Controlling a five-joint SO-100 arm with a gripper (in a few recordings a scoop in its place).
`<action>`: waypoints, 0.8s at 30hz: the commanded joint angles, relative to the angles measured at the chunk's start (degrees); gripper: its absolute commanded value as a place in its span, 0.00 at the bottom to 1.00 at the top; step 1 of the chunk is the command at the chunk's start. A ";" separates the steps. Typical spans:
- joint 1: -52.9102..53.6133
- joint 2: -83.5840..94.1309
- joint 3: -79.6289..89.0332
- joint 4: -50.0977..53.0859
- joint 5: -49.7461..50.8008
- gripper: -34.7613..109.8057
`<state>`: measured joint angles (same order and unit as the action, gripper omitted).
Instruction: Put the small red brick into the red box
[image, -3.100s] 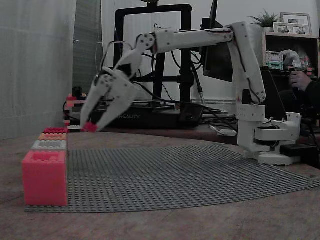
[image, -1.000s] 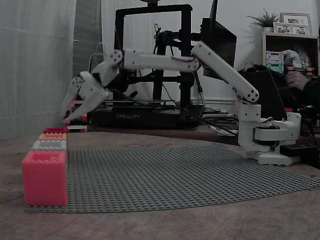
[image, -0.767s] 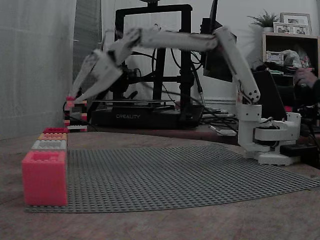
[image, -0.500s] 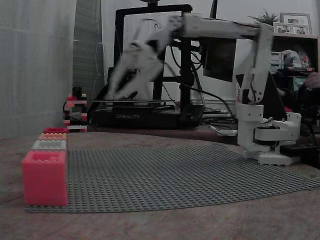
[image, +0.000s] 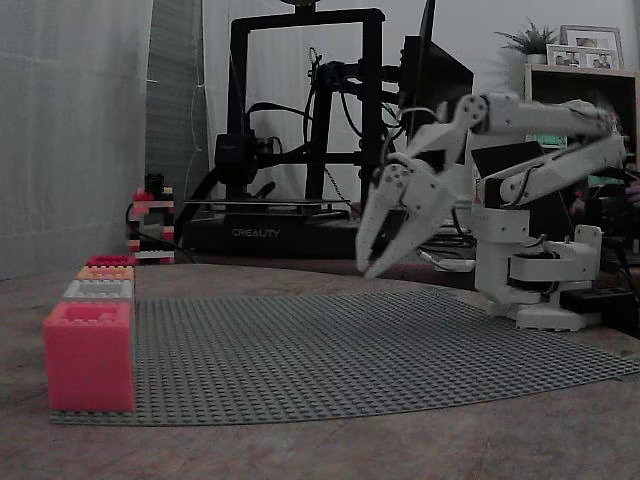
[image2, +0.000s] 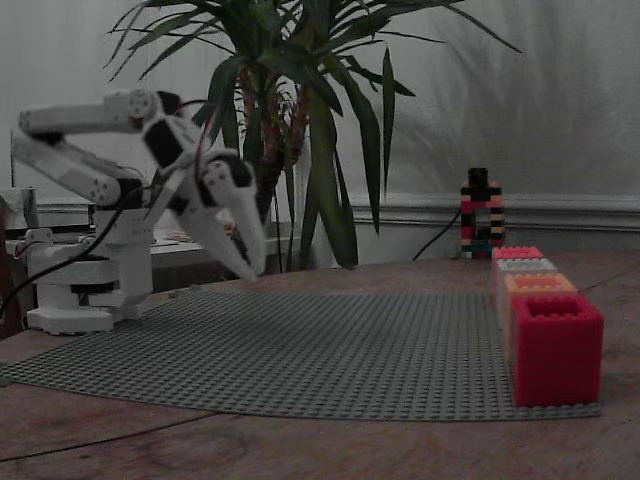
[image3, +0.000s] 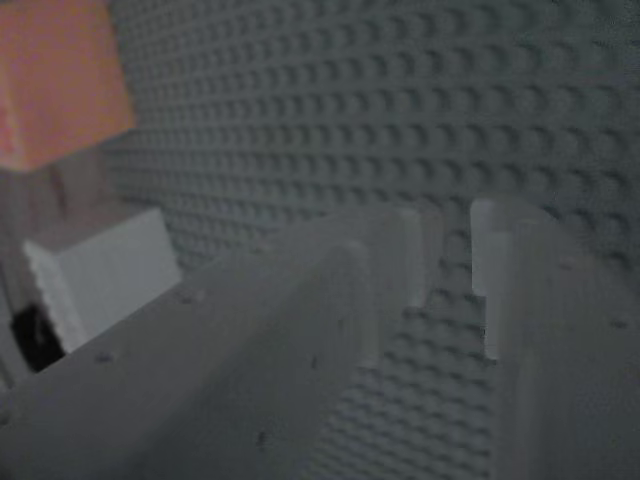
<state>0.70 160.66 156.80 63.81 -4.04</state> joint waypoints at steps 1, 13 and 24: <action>-1.49 8.61 1.49 3.87 0.70 0.24; -2.20 23.12 7.21 15.03 4.83 0.24; -3.08 23.82 7.29 16.61 5.36 0.24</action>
